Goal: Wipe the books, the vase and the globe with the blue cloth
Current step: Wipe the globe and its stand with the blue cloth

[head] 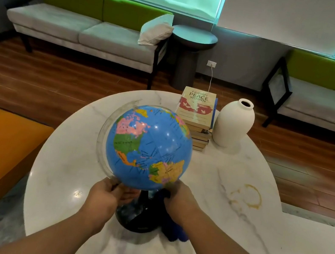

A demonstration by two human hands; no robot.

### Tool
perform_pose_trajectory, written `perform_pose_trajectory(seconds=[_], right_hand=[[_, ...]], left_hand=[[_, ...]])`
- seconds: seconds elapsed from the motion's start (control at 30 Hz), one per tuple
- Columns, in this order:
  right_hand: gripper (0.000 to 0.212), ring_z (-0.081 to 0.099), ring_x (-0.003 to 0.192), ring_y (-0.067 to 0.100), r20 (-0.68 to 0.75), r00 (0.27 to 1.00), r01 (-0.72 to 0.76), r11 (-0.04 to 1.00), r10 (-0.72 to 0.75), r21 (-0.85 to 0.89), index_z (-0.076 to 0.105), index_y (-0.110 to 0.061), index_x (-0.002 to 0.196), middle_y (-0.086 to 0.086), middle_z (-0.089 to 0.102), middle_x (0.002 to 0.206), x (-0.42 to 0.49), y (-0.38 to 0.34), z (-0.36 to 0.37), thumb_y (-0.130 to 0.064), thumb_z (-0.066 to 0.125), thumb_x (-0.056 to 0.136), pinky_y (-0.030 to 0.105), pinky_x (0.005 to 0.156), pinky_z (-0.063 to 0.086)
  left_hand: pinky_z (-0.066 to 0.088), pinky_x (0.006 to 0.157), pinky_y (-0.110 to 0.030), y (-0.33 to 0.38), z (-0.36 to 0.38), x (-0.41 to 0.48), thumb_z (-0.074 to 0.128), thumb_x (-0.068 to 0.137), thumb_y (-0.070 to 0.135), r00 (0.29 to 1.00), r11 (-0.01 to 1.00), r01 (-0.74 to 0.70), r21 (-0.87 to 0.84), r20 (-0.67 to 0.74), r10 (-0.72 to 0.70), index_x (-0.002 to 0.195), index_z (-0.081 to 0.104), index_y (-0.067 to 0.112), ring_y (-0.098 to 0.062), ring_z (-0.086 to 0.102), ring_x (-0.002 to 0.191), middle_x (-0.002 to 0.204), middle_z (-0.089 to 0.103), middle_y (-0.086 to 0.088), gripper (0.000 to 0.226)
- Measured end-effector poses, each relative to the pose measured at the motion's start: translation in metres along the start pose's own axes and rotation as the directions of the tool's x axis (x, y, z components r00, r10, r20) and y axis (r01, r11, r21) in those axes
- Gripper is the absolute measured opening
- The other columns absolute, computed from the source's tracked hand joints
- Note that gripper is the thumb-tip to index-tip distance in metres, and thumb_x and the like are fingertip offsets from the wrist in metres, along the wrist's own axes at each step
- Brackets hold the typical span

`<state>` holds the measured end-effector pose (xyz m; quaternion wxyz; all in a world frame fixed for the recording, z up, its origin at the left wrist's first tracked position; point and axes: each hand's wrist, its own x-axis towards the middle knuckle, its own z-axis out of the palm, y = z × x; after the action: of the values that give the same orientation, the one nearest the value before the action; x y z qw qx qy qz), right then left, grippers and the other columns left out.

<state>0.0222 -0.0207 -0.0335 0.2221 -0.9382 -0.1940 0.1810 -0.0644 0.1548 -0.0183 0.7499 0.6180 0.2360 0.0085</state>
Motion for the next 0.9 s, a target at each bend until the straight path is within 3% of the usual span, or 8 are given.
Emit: perform_pose_trajectory(seconds=[0.13,0.37,0.5,0.63,0.7,0.8,0.9], right_hand=[[0.045,0.056,0.110,0.025,0.096,0.990,0.105,0.994,-0.103,-0.017,0.068,-0.022,0.115,0.001,0.057,0.125,-0.005,0.000,0.007,-0.016,0.049,0.075,0.026,0.096,0.044],[0.040,0.051,0.114,0.023,-0.001,0.999,-0.036,0.999,0.036,0.040,0.066,-0.022,0.119,0.005,0.048,0.126,0.005,0.009,0.006,-0.006,0.049,0.085,0.017,0.090,0.036],[0.048,0.045,0.123,0.023,0.153,0.987,0.057,0.998,-0.054,-0.017,0.059,-0.038,0.125,-0.006,0.037,0.142,0.000,0.010,0.015,-0.016,0.050,0.083,0.029,0.107,0.036],[0.045,0.051,0.117,0.024,0.092,0.996,-0.009,1.000,0.010,-0.021,0.064,-0.033,0.121,0.001,0.043,0.131,0.005,0.017,0.011,-0.010,0.052,0.084,0.027,0.102,0.040],[0.047,0.048,0.120,0.024,0.069,0.997,0.025,0.999,-0.023,-0.025,0.062,-0.032,0.125,0.002,0.040,0.136,0.006,0.015,0.012,-0.010,0.051,0.085,0.026,0.103,0.038],[0.050,0.044,0.124,0.023,0.154,0.982,0.119,0.991,-0.108,-0.068,0.055,-0.038,0.131,-0.005,0.030,0.146,0.003,0.014,0.017,-0.013,0.049,0.087,0.030,0.106,0.038],[0.049,0.049,0.118,0.025,0.144,0.990,0.022,0.996,-0.009,-0.085,0.059,-0.037,0.127,0.000,0.038,0.135,0.002,0.027,0.012,-0.012,0.048,0.087,0.030,0.102,0.040]], left_hand=[[0.058,0.064,-0.023,-0.002,-0.002,0.005,0.045,0.098,0.000,0.999,1.000,0.021,0.020,-0.032,-0.020,0.109,0.060,-0.005,-0.025,0.073,0.080,0.087,0.074,-0.017,0.019],[0.059,0.066,-0.024,0.000,-0.002,0.003,0.043,0.098,-0.003,1.000,1.000,0.012,0.024,-0.011,-0.012,0.107,0.060,-0.005,-0.027,0.072,0.083,0.088,0.073,-0.018,0.019],[0.059,0.068,-0.025,0.000,-0.002,0.002,0.044,0.098,0.000,1.000,1.000,0.017,0.009,-0.005,-0.017,0.104,0.061,-0.003,-0.029,0.072,0.085,0.086,0.074,-0.016,0.017],[0.059,0.069,-0.025,0.000,-0.002,0.000,0.044,0.099,0.001,1.000,1.000,0.001,0.011,0.019,-0.001,0.106,0.060,-0.001,-0.026,0.073,0.083,0.086,0.074,-0.015,0.018],[0.059,0.067,-0.023,0.000,-0.004,0.003,0.044,0.098,-0.001,1.000,1.000,0.006,0.030,0.018,-0.006,0.107,0.061,-0.005,-0.025,0.073,0.082,0.087,0.074,-0.016,0.019],[0.058,0.065,-0.022,-0.001,-0.004,0.004,0.043,0.098,-0.002,1.000,0.999,0.011,0.030,0.017,-0.011,0.109,0.060,-0.006,-0.025,0.073,0.082,0.088,0.074,-0.017,0.020],[0.058,0.067,-0.023,-0.001,-0.004,0.002,0.043,0.099,0.000,1.000,1.000,-0.001,0.007,0.027,0.001,0.110,0.059,-0.004,-0.026,0.072,0.083,0.088,0.074,-0.018,0.019]])
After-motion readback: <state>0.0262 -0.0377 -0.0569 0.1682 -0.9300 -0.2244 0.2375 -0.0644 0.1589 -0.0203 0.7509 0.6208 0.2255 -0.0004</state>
